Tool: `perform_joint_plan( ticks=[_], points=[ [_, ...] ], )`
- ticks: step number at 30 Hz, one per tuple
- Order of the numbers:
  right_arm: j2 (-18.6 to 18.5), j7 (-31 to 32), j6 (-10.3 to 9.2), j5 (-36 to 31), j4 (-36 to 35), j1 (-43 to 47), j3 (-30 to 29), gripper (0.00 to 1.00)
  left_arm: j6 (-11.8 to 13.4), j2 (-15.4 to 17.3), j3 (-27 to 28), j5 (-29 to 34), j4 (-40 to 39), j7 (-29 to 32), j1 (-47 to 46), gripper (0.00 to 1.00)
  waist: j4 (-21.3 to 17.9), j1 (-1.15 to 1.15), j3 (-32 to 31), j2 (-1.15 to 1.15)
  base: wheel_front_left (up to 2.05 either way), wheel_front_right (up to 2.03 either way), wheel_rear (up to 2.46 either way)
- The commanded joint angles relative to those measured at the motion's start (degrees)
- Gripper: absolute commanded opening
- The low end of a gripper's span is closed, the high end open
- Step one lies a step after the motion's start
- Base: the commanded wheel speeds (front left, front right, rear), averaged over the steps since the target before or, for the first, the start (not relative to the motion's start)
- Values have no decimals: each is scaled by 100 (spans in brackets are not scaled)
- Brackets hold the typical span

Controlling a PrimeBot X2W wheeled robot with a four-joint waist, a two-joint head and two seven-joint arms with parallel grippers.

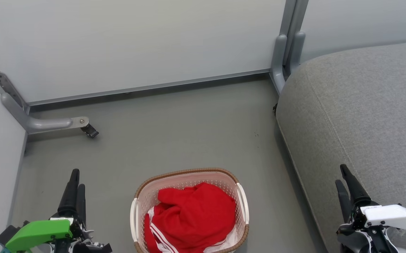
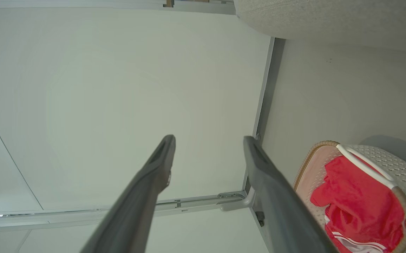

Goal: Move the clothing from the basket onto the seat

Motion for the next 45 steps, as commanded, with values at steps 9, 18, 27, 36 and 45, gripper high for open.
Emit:
perform_joint_plan(
  ticks=[9,18,27,36,45],
  points=[
    [-59,-292,0,-850,-324,10,129,100,-7,31,-67,877,-327,-286,-56,100,20,0,8,0,0,0,0],
    [-70,-513,0,-1852,-534,52,270,100,-9,37,-169,1894,-542,-505,-28,100,34,0,15,0,0,0,0],
    [-80,-710,1,-2805,-729,88,439,100,11,42,-312,3023,-705,-700,11,100,54,0,29,0,0,0,0],
    [-86,-893,1,-3663,-844,126,606,100,65,47,-578,4204,-774,-881,38,100,76,0,28,0,0,0,0],
    [-94,-1056,1,-4410,-855,176,733,100,119,53,-803,5058,-776,-1045,76,100,104,0,22,0,0,0,0]
  ],
)
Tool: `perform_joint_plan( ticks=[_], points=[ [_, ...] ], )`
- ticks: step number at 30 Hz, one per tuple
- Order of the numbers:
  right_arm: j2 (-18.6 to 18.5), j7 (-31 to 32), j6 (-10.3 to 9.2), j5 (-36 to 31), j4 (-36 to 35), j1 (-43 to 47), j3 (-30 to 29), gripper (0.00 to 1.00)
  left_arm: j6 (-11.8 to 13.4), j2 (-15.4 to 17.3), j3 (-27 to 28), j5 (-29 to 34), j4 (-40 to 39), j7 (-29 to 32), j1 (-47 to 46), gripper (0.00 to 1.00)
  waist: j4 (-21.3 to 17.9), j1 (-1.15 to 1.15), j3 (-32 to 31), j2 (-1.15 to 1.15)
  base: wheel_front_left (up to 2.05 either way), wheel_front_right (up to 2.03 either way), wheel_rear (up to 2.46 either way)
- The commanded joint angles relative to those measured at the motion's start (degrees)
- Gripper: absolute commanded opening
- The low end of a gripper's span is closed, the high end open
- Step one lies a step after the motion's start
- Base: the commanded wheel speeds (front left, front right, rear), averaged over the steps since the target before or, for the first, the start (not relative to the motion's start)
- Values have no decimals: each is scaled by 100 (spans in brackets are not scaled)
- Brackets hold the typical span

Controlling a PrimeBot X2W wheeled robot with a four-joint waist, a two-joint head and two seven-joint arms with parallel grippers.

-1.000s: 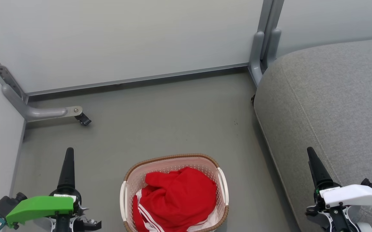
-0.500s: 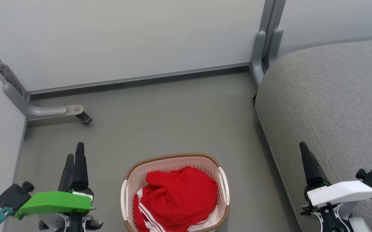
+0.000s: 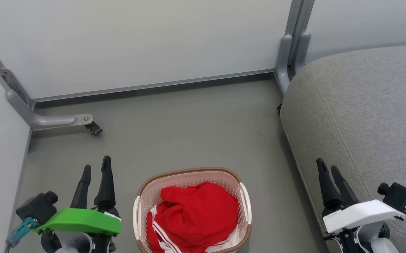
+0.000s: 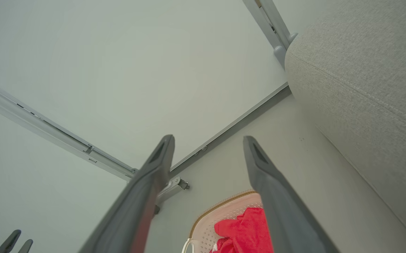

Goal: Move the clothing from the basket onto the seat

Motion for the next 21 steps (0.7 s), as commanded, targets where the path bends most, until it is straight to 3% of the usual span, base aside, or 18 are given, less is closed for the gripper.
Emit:
perform_joint_plan(
  ticks=[1,21],
  points=[
    [-41,-66,1,-196,-89,-13,26,100,14,42,-33,195,-73,-64,12,100,5,0,0,0,0,0,0],
    [-56,-384,1,-1555,14,35,149,100,55,98,-323,1531,-27,-380,60,100,60,0,3,0,0,0,0]
  ],
)
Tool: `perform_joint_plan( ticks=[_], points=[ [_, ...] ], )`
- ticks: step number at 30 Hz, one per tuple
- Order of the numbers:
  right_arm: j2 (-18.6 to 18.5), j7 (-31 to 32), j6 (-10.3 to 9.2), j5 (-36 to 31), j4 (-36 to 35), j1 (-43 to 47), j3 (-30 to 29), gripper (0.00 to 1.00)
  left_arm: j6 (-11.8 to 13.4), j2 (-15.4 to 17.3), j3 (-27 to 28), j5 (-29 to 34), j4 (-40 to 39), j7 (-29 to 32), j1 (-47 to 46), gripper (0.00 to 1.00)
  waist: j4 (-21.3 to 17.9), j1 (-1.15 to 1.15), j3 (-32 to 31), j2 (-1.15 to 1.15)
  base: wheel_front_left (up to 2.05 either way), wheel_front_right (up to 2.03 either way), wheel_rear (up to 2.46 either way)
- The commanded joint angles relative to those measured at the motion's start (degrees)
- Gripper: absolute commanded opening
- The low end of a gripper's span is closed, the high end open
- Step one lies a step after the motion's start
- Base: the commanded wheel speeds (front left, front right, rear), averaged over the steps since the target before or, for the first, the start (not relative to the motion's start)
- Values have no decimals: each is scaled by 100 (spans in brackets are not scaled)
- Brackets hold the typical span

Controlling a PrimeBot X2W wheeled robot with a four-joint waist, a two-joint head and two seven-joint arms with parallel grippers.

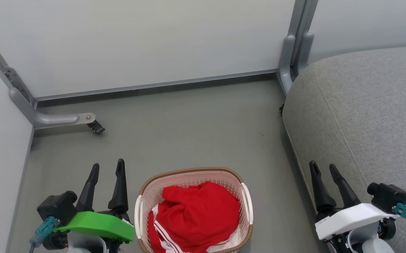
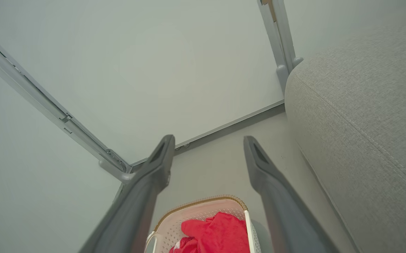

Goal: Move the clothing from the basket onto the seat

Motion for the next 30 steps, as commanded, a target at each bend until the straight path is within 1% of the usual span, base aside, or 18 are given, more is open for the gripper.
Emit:
perform_joint_plan(
  ticks=[1,30],
  points=[
    [-38,-57,1,-171,-41,21,22,100,14,57,-25,178,-65,-53,10,100,5,0,3,0,0,0,0],
    [-54,-427,2,-1601,8,43,180,100,-37,58,-299,1589,-10,-420,68,100,89,0,32,0,0,0,0]
  ],
)
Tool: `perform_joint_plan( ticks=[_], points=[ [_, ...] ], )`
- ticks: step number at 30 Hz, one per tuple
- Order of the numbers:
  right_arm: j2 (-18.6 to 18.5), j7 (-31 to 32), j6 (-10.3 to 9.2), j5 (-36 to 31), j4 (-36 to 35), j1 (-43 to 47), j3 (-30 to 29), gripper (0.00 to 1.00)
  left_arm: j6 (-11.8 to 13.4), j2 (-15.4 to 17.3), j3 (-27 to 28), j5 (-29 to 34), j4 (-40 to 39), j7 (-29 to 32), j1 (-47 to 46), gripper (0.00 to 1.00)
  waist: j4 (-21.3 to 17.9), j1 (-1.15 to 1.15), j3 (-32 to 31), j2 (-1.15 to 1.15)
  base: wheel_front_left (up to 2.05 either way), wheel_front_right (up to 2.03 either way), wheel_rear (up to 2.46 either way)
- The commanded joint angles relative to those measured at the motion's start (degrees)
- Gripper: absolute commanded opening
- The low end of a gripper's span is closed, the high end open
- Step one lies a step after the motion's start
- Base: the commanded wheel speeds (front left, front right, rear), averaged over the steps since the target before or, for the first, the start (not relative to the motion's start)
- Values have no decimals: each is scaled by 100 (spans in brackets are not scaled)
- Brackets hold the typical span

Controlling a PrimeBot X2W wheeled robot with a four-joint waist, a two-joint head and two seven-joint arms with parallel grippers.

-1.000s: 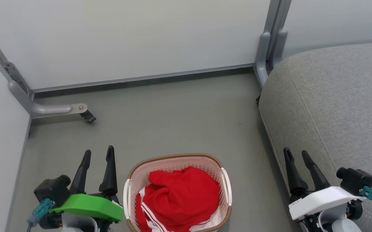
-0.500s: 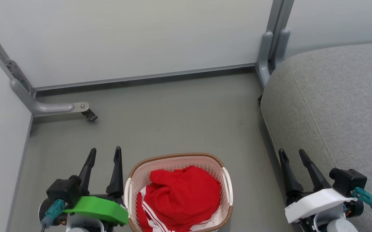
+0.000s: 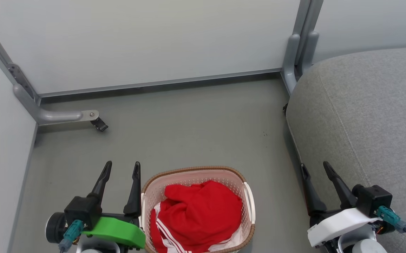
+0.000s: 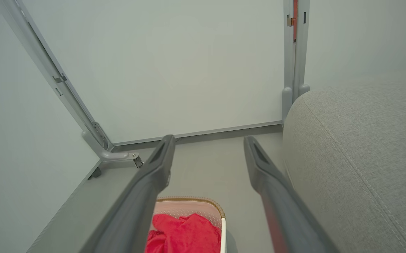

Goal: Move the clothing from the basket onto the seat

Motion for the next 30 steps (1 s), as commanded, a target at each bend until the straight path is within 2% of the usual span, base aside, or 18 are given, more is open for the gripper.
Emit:
perform_joint_plan(
  ticks=[1,23,30],
  points=[
    [-33,-56,2,-138,-15,53,19,100,-15,38,-19,158,-10,-54,42,100,6,0,-7,0,0,0,0],
    [-44,-287,1,-1020,-65,116,147,100,-54,23,-173,1029,34,-290,105,100,61,0,-1,0,0,0,0],
    [-43,-283,0,-991,-45,107,152,100,-68,16,-150,1003,73,-270,90,100,70,0,12,0,0,0,0]
  ],
)
